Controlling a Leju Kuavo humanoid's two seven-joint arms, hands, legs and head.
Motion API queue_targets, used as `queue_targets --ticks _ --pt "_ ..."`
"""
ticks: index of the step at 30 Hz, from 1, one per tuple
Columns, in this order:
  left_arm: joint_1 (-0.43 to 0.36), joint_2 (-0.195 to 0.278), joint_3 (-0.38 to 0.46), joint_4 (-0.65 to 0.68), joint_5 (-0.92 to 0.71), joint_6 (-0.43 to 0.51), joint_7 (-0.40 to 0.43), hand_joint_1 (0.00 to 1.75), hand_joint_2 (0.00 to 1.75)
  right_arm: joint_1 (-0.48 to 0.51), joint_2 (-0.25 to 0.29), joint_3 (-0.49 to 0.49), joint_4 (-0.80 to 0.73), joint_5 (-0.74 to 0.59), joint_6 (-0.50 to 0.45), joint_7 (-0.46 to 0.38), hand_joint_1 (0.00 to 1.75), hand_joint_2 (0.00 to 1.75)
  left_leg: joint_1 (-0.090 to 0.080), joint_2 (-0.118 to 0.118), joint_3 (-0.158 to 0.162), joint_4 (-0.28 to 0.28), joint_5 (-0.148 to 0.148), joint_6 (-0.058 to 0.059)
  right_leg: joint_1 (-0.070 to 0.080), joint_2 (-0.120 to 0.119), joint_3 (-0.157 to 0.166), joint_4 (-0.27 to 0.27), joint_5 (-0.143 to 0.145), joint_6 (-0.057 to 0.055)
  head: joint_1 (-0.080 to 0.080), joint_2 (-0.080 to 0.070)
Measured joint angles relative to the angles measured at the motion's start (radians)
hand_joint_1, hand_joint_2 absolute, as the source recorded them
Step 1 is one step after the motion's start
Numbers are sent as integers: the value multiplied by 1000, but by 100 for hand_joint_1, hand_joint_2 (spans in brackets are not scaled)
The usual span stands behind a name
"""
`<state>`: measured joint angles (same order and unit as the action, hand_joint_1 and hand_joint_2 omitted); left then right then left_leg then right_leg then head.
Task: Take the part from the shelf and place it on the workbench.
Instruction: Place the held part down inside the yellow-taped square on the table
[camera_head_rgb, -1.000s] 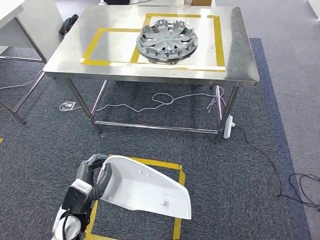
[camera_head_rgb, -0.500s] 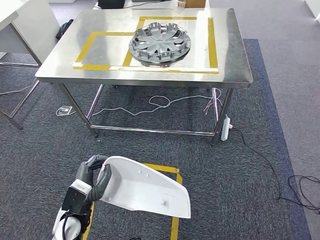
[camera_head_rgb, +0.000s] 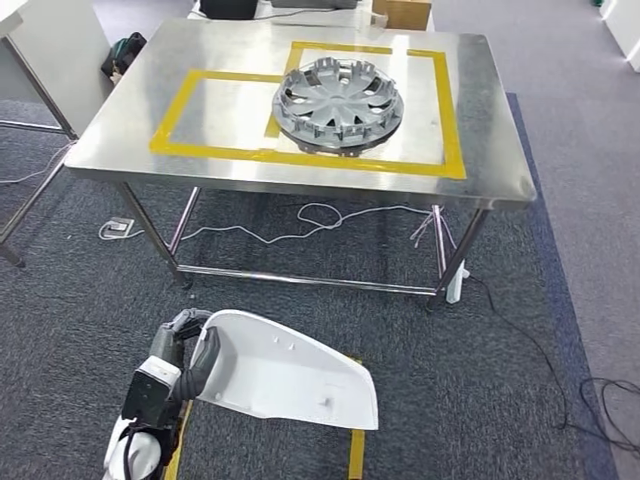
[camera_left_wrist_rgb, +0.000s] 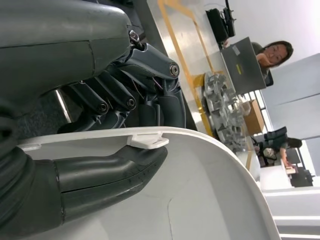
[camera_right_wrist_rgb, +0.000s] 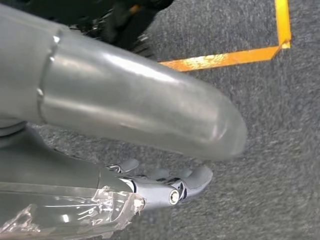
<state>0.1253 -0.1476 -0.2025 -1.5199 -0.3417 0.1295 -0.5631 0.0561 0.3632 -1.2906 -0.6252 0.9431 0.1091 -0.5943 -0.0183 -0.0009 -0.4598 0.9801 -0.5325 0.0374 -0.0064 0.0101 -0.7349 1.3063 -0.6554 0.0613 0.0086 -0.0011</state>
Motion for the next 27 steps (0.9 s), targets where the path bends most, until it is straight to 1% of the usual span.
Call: queue_targets --ticks 1,2,3,4,5,6,7,8,9,10,11,12,13,14,15,16,17,18,19,20,21,22,23,24,25,26,27 --pt "0 0 0 1 1 0 0 175 175 2 0 -2 0 0 0 0 0 0 -2 -1 28 0 -21 1 2 0 -15 -33 -7 -3 1 0" --pt "0 -1 1 2 1 0 0 175 175 3 0 -4 1 1 0 0 0 0 -4 -1 55 -1 -44 1 3 -1 -23 -84 35 -7 2 0" --pt "0 -1 1 3 2 0 0 175 175 5 0 -6 1 1 0 -1 0 0 -7 -1 81 0 -69 1 5 -4 -25 -138 123 -13 2 0" --pt "1 -2 2 5 3 0 0 175 175 6 0 -9 2 2 0 -1 0 0 -7 -3 102 -3 -90 -1 9 -8 -19 -175 201 -20 0 0" --pt "1 -3 2 6 4 1 0 175 175 5 0 -12 2 2 0 -2 0 0 -6 -4 121 -8 -107 -6 14 -11 -12 -200 266 -27 -2 0" --pt "0 -4 3 8 5 1 1 175 175 3 0 -13 2 3 0 -3 0 0 -4 -5 135 -11 -112 -11 20 -13 0 -207 290 -35 -3 0" --pt "-2 -5 3 8 6 2 1 175 175 0 0 -14 2 3 0 -4 0 0 -1 -6 137 -1 -103 -18 23 -11 13 -208 273 -44 -2 0" --pt "-5 -6 4 8 8 2 1 175 175 -4 -1 -14 2 3 0 -5 0 0 1 -6 121 38 -78 -24 23 -8 28 -219 265 -51 -1 0" --pt "-8 -8 4 8 8 2 0 175 175 -6 -2 -14 2 3 0 -5 0 0 2 -6 85 102 -44 -30 20 -6 47 -231 254 -56 -1 0" --pt "-9 -8 4 9 9 2 0 175 175 -8 -3 -14 2 3 0 -6 0 0 3 -6 30 181 -17 -36 15 -4 72 -247 243 -58 -1 0" --pt "-9 -8 5 10 10 2 0 175 175 -9 -3 -15 2 4 0 -6 0 0 6 -5 -31 252 -10 -41 10 -4 99 -263 232 -58 -3 0" --pt "-8 -7 5 11 10 2 0 175 175 -8 -3 -16 2 5 0 -6 0 0 10 -5 -86 298 -31 -47 5 -2 127 -277 221 -56 -4 0" --pt "-7 -7 6 12 10 2 0 175 175 -7 -3 -16 2 6 0 -6 0 0 14 -5 -135 321 -74 -53 -1 -1 156 -290 209 -54 -4 0" --pt "-6 -6 6 13 11 3 0 175 175 -7 -3 -16 2 8 0 -6 0 0 18 -5 -173 323 -123 -59 -7 0 186 -300 196 -51 -5 0" --pt "-6 -6 7 14 12 4 0 175 175 -6 -3 -16 2 13 2 -3 0 0 22 -5 -204 306 -161 -65 -14 1 216 -309 181 -47 -5 0" --pt "-7 -5 7 15 14 5 1 175 175 -6 -3 -17 2 18 6 1 0 0 26 -2 -227 276 -171 -70 -21 1 246 -315 163 -41 -5 0" --pt "-7 -5 8 16 16 7 1 175 175 -5 -3 -17 2 24 10 8 0 0 30 5 -241 230 -136 -75 -28 -1 272 -318 143 -33 -6 0" --pt "-7 -5 9 18 19 9 1 175 175 -2 -3 -18 2 30 15 15 0 0 33 27 -252 167 -44 -79 -31 -4 295 -318 122 -24 -8 0" --pt "-9 -5 11 21 22 12 1 175 175 0 -3 -18 2 34 20 20 0 0 35 55 -260 105 63 -80 -30 -9 311 -315 100 -15 -17 0" --pt "-9 -6 12 24 24 15 1 175 175 2 -3 -19 2 36 24 23 0 0 36 76 -267 62 155 -78 -27 -16 322 -315 78 -6 -21 0" --pt "-11 -8 13 26 25 18 1 175 175 3 -4 -20 1 37 27 24 0 0 36 88 -273 38 215 -74 -24 -25 333 -320 59 0 -24 0" --pt "-13 -10 14 28 27 22 0 175 175 2 -4 -21 1 38 30 25 0 0 35 83 -276 35 223 -68 -22 -37 345 -330 44 6 -25 0" --pt "-15 -12 14 28 27 24 0 175 175 0 -4 -21 1 39 32 25 0 0 36 66 -276 41 215 -61 -23 -49 361 -346 33 12 -20 0" --pt "-18 -13 16 28 28 26 -1 175 175 -3 -4 -21 1 40 34 24 0 0 37 51 -272 43 207 -54 -24 -53 374 -351 23 15 -17 0" --pt "-20 -13 17 29 29 27 -2 175 175 -7 -4 -21 1 41 35 24 0 0 37 37 -267 42 200 -45 -24 -49 372 -334 7 17 -14 0" --pt "-22 -14 18 29 29 30 -2 175 175 -9 -4 -20 1 42 35 23 0 0 35 25 -260 41 193 -37 -23 -41 350 -289 -16 16 -10 0" --pt "-22 -14 19 30 30 32 -2 175 175 -11 -4 -20 1 43 35 23 0 0 31 15 -253 41 184 -29 -20 -30 309 -218 -43 13 -6 0"
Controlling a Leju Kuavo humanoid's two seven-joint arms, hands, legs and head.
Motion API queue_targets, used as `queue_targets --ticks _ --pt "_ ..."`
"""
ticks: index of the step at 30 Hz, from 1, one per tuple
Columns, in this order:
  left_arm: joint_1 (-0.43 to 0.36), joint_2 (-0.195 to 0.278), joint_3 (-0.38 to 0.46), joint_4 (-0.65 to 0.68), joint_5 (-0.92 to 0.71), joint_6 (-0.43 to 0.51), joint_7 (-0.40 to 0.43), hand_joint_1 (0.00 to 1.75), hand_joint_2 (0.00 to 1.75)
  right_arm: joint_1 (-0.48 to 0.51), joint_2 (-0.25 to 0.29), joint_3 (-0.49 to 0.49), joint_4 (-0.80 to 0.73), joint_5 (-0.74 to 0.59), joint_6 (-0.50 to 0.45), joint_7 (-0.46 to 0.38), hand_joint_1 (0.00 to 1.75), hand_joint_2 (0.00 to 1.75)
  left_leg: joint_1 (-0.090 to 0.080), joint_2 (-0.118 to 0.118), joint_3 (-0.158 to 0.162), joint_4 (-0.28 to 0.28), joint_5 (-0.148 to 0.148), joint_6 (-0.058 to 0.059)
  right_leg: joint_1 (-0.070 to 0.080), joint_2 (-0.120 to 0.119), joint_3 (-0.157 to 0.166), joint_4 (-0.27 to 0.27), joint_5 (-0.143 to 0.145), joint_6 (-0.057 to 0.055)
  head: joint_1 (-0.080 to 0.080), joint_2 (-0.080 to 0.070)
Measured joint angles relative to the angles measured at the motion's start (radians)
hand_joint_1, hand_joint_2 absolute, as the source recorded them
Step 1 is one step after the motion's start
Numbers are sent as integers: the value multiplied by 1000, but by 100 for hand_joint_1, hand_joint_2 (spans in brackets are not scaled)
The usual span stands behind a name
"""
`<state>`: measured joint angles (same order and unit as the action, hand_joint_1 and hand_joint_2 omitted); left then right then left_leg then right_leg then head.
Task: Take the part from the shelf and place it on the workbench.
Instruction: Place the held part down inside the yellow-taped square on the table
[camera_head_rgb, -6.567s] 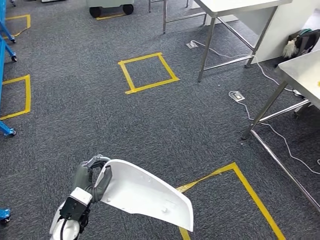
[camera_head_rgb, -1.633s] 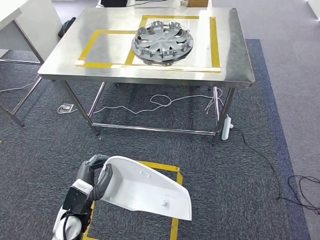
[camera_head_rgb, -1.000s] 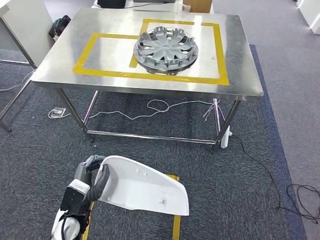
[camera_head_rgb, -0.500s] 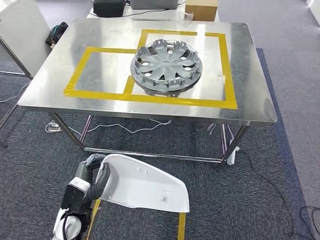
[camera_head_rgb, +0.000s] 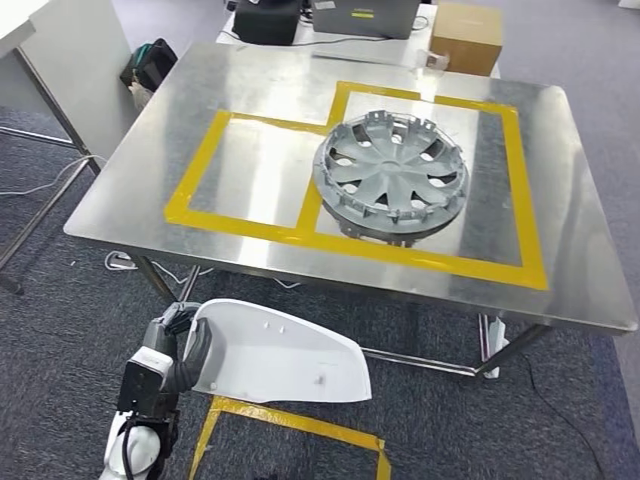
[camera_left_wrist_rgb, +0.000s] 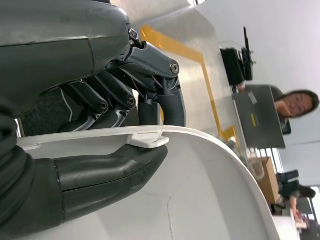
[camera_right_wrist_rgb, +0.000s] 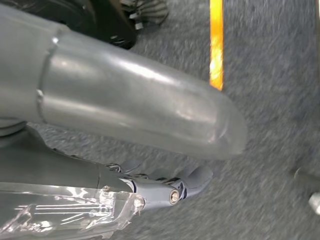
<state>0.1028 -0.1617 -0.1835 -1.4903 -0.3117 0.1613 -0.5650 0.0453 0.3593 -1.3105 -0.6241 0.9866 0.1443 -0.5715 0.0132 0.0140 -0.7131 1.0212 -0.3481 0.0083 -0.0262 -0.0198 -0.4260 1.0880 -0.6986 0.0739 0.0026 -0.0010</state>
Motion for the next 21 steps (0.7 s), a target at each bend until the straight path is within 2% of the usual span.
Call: queue_targets --ticks 1,2,3,4,6,7,8,9,11,12,14,15,17,18,19,20,21 --pt "0 0 1 1 1 2 0 175 175 0 0 0 0 1 0 0 0 0 -5 -11 8 0 -8 7 4 7 -54 80 -24 -5 2 0" --pt "0 0 2 3 2 4 0 175 175 1 0 0 0 2 0 0 0 0 -10 -23 17 0 -16 12 8 11 -105 144 -33 -10 3 0" --pt "0 0 3 5 2 5 0 175 175 3 0 0 0 3 0 0 0 0 -14 -38 28 1 -25 15 12 14 -145 175 -19 -16 5 0" --pt "1 0 3 6 2 6 0 175 175 4 0 0 1 4 0 0 0 0 -19 -53 40 1 -34 17 17 19 -168 165 20 -24 6 0" --pt "0 0 4 8 3 7 0 175 175 5 0 0 1 5 -1 0 0 0 -24 -79 66 0 -50 18 24 45 -163 55 132 -41 7 0" --pt "-1 -1 4 8 4 8 0 175 175 4 0 0 1 6 -1 0 0 0 -26 -91 76 0 -56 16 25 63 -152 0 174 -47 7 0" --pt "-2 -2 5 9 4 8 0 175 175 4 0 0 1 7 -2 0 0 0 -25 -101 83 -1 -60 13 28 78 -143 -35 196 -50 5 0" --pt "-3 -3 5 10 6 9 0 175 175 3 0 0 1 7 -2 0 0 0 -22 -110 86 -3 -63 7 30 86 -138 -49 200 -53 4 0" --pt "-4 -5 7 10 7 10 0 175 175 2 0 -1 1 8 -2 0 0 0 -17 -126 87 -6 -64 -6 34 75 -129 -59 200 -58 4 0" --pt "-3 -5 8 10 8 11 0 175 175 0 1 -1 1 8 -2 -1 0 0 -18 -118 86 -4 -67 -12 33 67 -121 -67 203 -61 5 0" --pt "-5 -4 9 11 8 11 0 175 175 -1 2 -1 1 9 -2 -1 0 0 -20 -77 63 44 -99 -24 26 48 -104 -84 211 -67 -1 0" --pt "-6 -4 9 12 8 12 0 175 175 0 2 -1 1 9 -2 -2 0 0 -19 -51 38 96 -127 -30 26 37 -99 -88 211 -69 -3 0" --pt "-10 -4 10 14 8 12 0 175 175 1 2 -1 1 9 -2 -2 0 0 -12 -30 -26 215 -175 -42 25 15 -93 -89 206 -70 -5 0" --pt "-10 -4 11 16 8 13 0 175 175 1 2 -1 1 9 -2 -2 0 0 -8 -28 -44 246 -178 -47 24 5 -90 -89 202 -69 -5 0" --pt "-10 -3 12 19 8 13 0 175 175 1 2 -1 2 9 -2 -2 0 0 -4 -26 -43 240 -161 -51 23 -3 -86 -89 198 -66 -5 0" --pt "-11 -3 14 22 8 14 0 175 175 0 2 -1 2 9 -2 -2 0 0 0 -24 -22 197 -130 -55 20 -8 -81 -89 194 -61 -5 0" --pt "-12 -3 14 24 6 14 1 175 175 -2 3 -1 2 9 -3 -2 0 0 3 -19 13 131 -94 -59 18 -12 -75 -89 188 -55 -5 0"
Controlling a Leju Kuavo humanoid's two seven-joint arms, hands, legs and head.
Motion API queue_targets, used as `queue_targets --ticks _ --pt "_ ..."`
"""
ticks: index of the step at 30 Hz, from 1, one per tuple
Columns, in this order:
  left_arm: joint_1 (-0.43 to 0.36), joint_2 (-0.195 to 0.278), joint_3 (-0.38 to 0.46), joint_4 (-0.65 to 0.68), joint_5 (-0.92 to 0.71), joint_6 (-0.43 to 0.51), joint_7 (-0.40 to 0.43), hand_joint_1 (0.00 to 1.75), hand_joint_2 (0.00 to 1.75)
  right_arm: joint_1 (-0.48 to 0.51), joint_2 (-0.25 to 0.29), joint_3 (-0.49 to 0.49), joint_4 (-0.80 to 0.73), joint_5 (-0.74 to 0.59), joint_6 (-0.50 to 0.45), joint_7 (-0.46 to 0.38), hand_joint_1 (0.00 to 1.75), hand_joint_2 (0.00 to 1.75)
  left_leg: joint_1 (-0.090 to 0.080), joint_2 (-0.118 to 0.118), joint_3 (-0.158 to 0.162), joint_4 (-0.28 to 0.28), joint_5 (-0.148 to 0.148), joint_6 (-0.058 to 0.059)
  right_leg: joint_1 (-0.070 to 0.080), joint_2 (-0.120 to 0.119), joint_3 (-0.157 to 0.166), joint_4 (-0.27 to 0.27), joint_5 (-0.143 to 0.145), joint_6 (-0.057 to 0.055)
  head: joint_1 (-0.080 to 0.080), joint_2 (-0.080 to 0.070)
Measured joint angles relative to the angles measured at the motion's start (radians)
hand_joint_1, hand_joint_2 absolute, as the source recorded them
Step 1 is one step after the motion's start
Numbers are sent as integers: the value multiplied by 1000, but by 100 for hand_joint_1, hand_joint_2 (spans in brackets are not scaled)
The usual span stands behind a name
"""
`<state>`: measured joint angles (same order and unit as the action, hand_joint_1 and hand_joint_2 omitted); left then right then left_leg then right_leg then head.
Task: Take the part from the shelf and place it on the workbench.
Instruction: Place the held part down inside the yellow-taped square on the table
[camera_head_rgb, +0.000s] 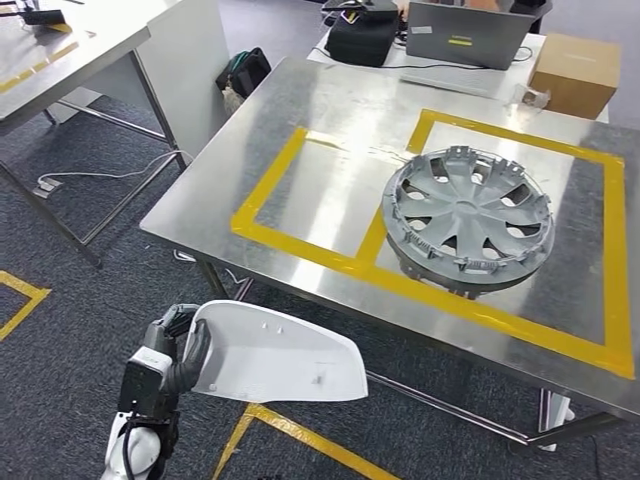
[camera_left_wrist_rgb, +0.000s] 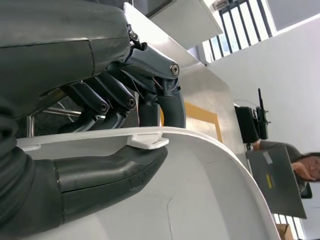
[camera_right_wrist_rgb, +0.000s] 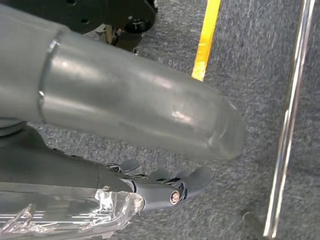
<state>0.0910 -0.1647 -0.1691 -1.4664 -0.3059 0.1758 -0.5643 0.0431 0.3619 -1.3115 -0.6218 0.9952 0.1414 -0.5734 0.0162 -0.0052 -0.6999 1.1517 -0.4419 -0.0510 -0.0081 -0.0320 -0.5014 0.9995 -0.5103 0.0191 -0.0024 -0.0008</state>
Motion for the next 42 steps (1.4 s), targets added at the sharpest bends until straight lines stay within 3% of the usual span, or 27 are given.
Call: queue_targets --ticks 1,3,7,9,11,12,13,14,16,18,20,22,24,26,28,29,30,32,33,34,38,40,42 --pt "-2 0 1 2 -4 0 0 175 175 -2 0 0 0 0 0 0 0 0 1 5 37 -67 22 -2 -1 -2 2 1 -8 7 -1 0" --pt "-8 0 2 7 -17 -1 2 175 175 -7 0 0 1 0 1 -1 0 0 0 10 82 -144 26 9 1 -4 7 -4 -25 21 -3 0" --pt "-18 -2 4 18 -37 -8 3 175 175 -8 0 -2 2 3 10 -4 0 0 -2 -2 107 -160 3 52 -4 4 27 15 -32 46 0 0" --pt "-25 -2 6 23 -41 -10 3 175 175 -9 0 -3 3 6 13 -5 0 0 -5 -5 126 -161 -4 64 -5 18 -26 108 -72 48 5 0" --pt "-31 -2 7 28 -48 -14 4 175 175 -8 0 -5 4 12 15 -5 0 0 -10 -7 140 -160 -17 71 -3 26 -117 241 -118 47 8 0" --pt "-32 -2 8 31 -52 -18 4 175 175 -7 0 -7 4 16 16 -5 0 0 -12 -10 149 -160 -25 72 -2 27 -154 279 -127 46 9 0" --pt "-33 -2 9 33 -55 -22 4 175 175 -6 0 -10 4 20 17 -5 0 0 -14 -13 161 -160 -34 73 -2 28 -175 280 -120 44 9 0" --pt "-35 -2 10 36 -58 -27 4 175 175 -5 0 -13 5 24 18 -5 0 0 -16 -16 175 -160 -44 73 -1 29 -179 247 -94 41 9 0" --pt "-42 -2 11 43 -62 -34 4 175 175 -4 1 -18 6 29 18 -6 0 0 -17 -20 204 -160 -67 69 0 31 -156 129 4 35 9 0" --pt "-50 -2 12 49 -67 -40 4 175 175 -6 1 -22 8 34 18 -7 0 0 -17 -22 219 -162 -85 59 4 33 -135 53 67 26 8 0" --pt "-55 -2 13 53 -73 -47 3 175 175 -8 2 -25 9 42 18 -9 0 0 -15 -23 226 -161 -87 46 10 34 -122 38 71 15 7 0" --pt "-59 -2 13 55 -79 -52 2 175 175 -8 2 -27 9 50 19 -11 0 0 -13 -19 208 -116 -67 35 8 35 -101 27 72 3 6 0" --pt "-64 -2 13 57 -83 -55 1 175 175 -9 2 -30 9 56 20 -12 0 0 -13 -12 134 -3 -56 25 4 33 -78 17 66 -6 2 0" --pt "-66 -1 13 61 -88 -60 1 175 175 -11 2 -34 9 62 21 -14 0 0 -13 -9 43 105 -107 19 2 32 -59 12 54 -12 0 0" --pt "-66 0 13 65 -95 -63 1 175 175 -12 2 -38 9 69 21 -15 0 0 -12 -8 -9 127 -161 18 1 33 -40 10 37 -12 0 0" --pt "-66 1 13 66 -97 -64 1 175 175 -12 2 -41 9 71 21 -15 0 0 -12 -8 -14 99 -150 18 0 34 -28 10 27 -10 0 0" --pt "-66 1 13 67 -98 -64 1 175 175 -12 2 -42 9 72 21 -15 0 0 -11 -7 -6 49 -110 17 -2 34 -15 10 17 -8 0 0" --pt "-67 3 13 69 -99 -64 1 175 175 -12 2 -45 9 73 22 -16 0 0 -8 4 25 -77 4 16 0 36 3 12 -4 2 -2 0" --pt "-68 3 13 70 -99 -64 2 175 175 -13 2 -46 9 73 22 -16 0 0 -7 9 36 -118 41 19 2 36 6 14 -15 8 -3 0" --pt "-68 3 13 72 -100 -64 2 175 175 -14 2 -47 9 73 22 -16 0 0 -7 14 40 -139 59 23 4 36 8 13 -26 14 -3 0" --pt "-70 4 14 74 -106 -64 2 175 175 -18 2 -48 9 80 24 -17 0 0 -6 7 49 -143 59 49 4 29 15 26 -61 35 0 0" --pt "-72 4 13 74 -119 -65 2 175 175 -21 2 -50 9 88 28 -18 0 0 -7 8 57 -144 53 61 3 29 -36 129 -114 41 4 0" --pt "-77 4 10 79 -135 -67 3 175 175 -23 2 -53 9 101 33 -18 0 0 -11 10 62 -143 46 68 4 30 -118 260 -159 43 5 0"
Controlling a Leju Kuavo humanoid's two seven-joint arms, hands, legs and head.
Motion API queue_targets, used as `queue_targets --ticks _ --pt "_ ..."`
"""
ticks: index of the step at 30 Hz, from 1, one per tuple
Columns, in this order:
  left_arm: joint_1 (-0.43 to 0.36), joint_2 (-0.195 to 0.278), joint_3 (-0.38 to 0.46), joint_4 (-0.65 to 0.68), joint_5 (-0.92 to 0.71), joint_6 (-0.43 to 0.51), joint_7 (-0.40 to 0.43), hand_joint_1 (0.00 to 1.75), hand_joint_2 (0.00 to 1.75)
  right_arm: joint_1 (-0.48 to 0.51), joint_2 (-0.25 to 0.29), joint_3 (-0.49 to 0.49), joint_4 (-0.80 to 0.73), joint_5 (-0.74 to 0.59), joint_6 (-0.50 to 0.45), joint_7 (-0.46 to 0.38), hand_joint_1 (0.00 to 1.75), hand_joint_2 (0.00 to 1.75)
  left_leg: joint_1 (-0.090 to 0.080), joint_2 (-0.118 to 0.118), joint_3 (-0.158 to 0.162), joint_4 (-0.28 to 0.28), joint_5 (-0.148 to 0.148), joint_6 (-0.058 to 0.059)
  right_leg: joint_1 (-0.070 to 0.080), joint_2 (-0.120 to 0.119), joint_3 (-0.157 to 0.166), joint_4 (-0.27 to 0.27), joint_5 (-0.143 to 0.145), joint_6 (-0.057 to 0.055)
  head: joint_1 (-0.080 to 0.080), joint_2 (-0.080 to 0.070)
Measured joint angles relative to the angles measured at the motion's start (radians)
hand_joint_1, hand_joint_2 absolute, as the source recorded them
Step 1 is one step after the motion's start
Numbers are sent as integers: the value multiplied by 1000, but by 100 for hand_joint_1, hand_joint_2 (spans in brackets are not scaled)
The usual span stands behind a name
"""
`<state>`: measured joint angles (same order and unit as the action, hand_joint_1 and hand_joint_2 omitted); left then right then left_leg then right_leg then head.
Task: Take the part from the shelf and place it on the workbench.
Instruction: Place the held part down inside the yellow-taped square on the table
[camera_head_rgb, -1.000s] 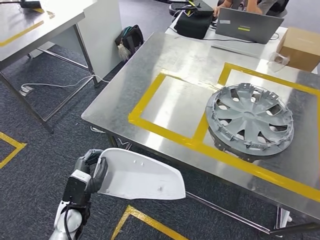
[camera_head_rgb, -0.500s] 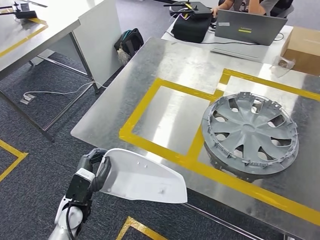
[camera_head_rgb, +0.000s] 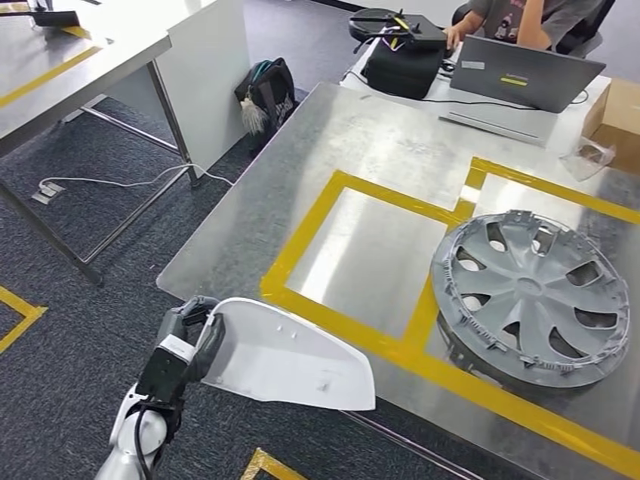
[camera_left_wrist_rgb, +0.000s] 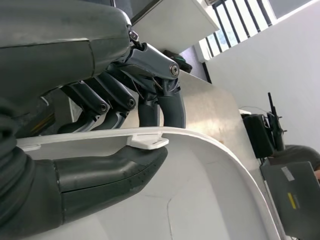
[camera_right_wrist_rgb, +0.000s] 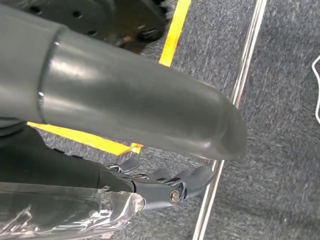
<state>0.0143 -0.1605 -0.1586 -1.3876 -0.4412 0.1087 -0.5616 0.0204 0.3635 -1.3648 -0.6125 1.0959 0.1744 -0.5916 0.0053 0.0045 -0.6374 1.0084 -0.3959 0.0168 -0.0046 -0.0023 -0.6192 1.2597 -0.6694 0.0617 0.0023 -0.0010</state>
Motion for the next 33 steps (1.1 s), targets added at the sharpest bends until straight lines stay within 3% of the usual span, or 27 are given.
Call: queue_targets --ticks 1,2,5,7,11,13,15,16,17,19,21,23,25,27,29,31,32,33 --pt "-5 0 -1 4 -8 -1 1 175 175 0 0 -2 0 8 2 0 0 0 -2 1 4 0 -4 2 0 0 -28 30 4 -1 0 0" --pt "-12 1 -2 10 -14 -3 2 175 175 0 0 -4 0 16 3 -1 0 0 -3 1 9 0 -8 2 0 0 -36 18 31 -2 0 0" --pt "-43 2 -2 30 -28 -12 3 175 175 -5 0 -9 3 40 5 -8 0 0 -6 7 27 1 -21 -4 4 -23 20 -167 161 -12 0 0" --pt "-66 4 -1 44 -38 -19 5 175 175 -13 -3 -10 11 54 1 -15 0 0 -8 11 33 0 -25 -13 9 -32 40 -231 194 -21 -1 0" --pt "-107 10 -1 71 -57 -30 11 175 175 -22 -13 -11 40 80 -14 -28 0 0 -5 21 32 12 -41 -36 8 -5 47 -240 204 -43 -2 0" --pt "-126 14 -1 86 -63 -32 13 175 175 -25 -18 -11 56 88 -22 -32 0 0 -3 11 -5 98 -92 -47 3 8 52 -245 210 -52 -4 0" --pt "-138 19 -1 105 -68 -33 14 175 175 -28 -24 -11 72 95 -26 -34 0 0 -2 5 -69 229 -147 -52 1 24 51 -244 211 -55 -5 0" --pt "-142 22 -1 114 -70 -33 15 175 175 -29 -27 -11 80 98 -28 -35 0 0 -1 4 -91 268 -153 -53 1 34 52 -244 211 -55 -5 0" --pt "-146 24 -1 123 -73 -32 15 175 175 -30 -30 -11 88 102 -31 -36 0 0 0 3 -96 272 -140 -53 0 44 52 -244 211 -55 -5 0" --pt "-158 28 -1 138 -79 -31 16 175 175 -32 -35 -11 104 108 -35 -38 0 0 3 -10 -53 171 -71 -52 -2 64 55 -244 209 -52 -5 0" --pt "-170 31 -1 150 -82 -30 16 175 175 -36 -40 -11 116 112 -38 -39 0 0 8 -43 9 43 -23 -51 -2 83 54 -241 205 -43 -4 0" --pt "-177 33 -1 159 -86 -28 17 175 175 -37 -44 -11 125 114 -39 -41 0 0 8 -60 32 -5 -20 -43 -3 99 49 -242 204 -30 -3 0" --pt "-186 33 -1 167 -93 -27 18 175 175 -35 -48 -11 135 117 -42 -42 0 0 7 -46 34 -12 -20 -28 -7 106 42 -247 205 -17 -3 0" --pt "-197 32 -2 175 -107 -18 23 175 175 -35 -54 -11 146 121 -48 -43 0 0 9 -31 38 -18 -18 -14 -5 71 20 -209 179 -7 2 0" --pt "-210 33 -2 191 -134 4 50 175 175 -42 -60 -11 160 126 -54 -44 0 0 7 -12 40 -20 -21 -5 -4 25 -40 -87 116 0 7 0" --pt "-220 34 -2 212 -161 27 81 175 175 -46 -65 -10 172 130 -58 -45 0 0 4 8 41 -19 -23 -2 -5 12 -106 35 73 4 7 0" --pt "-225 34 -2 222 -169 33 89 175 175 -45 -68 -10 177 131 -60 -45 0 0 3 17 42 -19 -24 -2 -5 10 -115 48 80 5 7 0" --pt "-229 33 -2 230 -175 38 96 175 175 -45 -70 -11 181 132 -62 -45 0 0 3 24 45 -19 -26 -3 -5 8 -103 19 106 5 7 0"
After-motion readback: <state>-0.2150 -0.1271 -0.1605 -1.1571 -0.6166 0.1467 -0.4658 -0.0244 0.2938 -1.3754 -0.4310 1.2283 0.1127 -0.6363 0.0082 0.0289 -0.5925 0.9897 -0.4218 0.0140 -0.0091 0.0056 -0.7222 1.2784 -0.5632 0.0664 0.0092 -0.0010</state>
